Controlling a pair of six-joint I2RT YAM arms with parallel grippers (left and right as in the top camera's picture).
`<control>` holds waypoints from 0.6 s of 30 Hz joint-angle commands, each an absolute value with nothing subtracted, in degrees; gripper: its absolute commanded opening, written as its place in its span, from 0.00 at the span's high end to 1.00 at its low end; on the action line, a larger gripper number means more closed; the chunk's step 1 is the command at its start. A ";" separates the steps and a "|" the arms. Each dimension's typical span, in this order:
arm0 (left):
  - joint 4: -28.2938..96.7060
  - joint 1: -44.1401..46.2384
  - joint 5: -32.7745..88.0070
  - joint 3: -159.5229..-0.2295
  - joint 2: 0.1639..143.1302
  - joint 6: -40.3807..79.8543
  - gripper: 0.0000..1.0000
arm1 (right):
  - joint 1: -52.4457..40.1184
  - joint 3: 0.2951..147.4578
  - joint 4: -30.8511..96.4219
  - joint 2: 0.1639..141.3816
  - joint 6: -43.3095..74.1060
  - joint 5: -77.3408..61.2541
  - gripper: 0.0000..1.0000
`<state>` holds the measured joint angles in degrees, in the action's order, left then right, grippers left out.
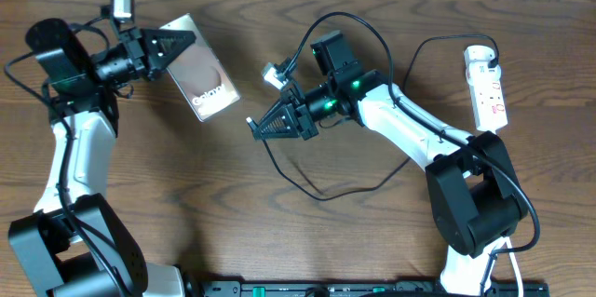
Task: Plug charger to phone and switch on socket
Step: 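Lift the USB-C plug with the right gripper toward the phone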
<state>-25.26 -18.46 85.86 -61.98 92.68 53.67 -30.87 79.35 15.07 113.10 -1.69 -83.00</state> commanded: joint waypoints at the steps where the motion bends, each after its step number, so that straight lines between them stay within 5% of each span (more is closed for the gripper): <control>1: -26.06 -17.91 87.46 -63.05 91.72 52.97 0.93 | -31.18 80.03 11.20 113.54 6.72 -89.49 0.99; 18: -26.04 -17.91 84.38 -63.07 91.72 53.65 0.93 | -33.10 80.03 7.79 113.56 9.63 -89.52 0.99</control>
<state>-25.56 -17.82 84.05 -61.98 92.68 53.71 -32.60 79.37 8.25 113.10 8.86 -87.88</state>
